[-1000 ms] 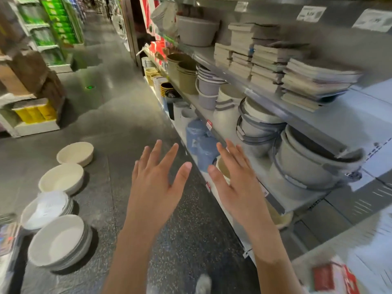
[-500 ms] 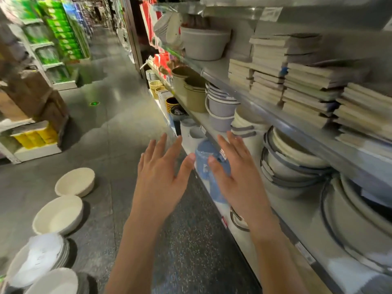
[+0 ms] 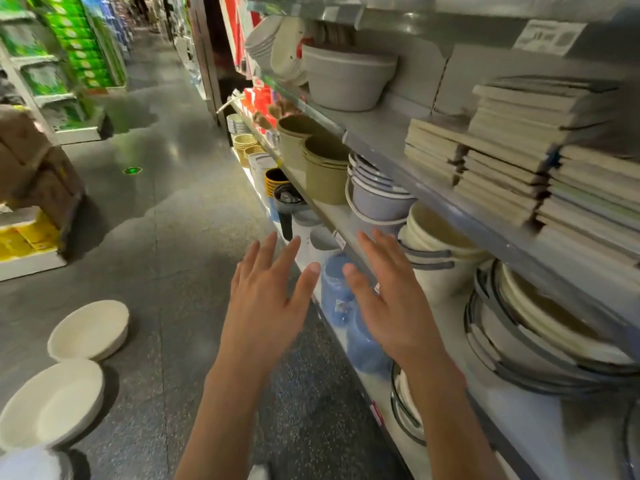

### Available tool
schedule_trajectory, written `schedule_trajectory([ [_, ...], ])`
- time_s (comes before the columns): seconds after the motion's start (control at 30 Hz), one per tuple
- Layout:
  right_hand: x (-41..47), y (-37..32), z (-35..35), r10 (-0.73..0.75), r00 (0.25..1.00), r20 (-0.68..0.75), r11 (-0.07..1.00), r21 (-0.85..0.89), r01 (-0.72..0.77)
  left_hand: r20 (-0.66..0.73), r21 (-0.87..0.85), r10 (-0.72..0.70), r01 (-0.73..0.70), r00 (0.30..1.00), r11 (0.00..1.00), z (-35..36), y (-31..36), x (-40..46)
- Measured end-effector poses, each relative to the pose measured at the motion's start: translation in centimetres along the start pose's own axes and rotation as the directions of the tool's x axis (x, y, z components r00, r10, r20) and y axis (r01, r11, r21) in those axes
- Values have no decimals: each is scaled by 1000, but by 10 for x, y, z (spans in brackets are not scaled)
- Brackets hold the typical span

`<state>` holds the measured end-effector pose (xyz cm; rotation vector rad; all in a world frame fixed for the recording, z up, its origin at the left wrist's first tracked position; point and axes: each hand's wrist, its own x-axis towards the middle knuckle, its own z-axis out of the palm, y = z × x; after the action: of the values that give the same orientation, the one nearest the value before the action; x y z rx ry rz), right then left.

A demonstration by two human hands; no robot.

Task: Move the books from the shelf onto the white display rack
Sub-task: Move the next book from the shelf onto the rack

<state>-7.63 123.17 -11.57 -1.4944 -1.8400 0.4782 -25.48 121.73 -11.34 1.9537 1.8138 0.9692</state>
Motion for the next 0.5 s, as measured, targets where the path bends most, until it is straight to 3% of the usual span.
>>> schedule_trajectory([
  [0.3, 125, -29, 51, 67, 978, -197, 998, 0, -68, 76, -23, 143, -142, 987, 990, -25, -55, 151],
  [0.5, 167, -13, 65, 111, 961, -252, 988, -78, -134, 136, -83, 255, -246, 957, 966, 5, -78, 217],
])
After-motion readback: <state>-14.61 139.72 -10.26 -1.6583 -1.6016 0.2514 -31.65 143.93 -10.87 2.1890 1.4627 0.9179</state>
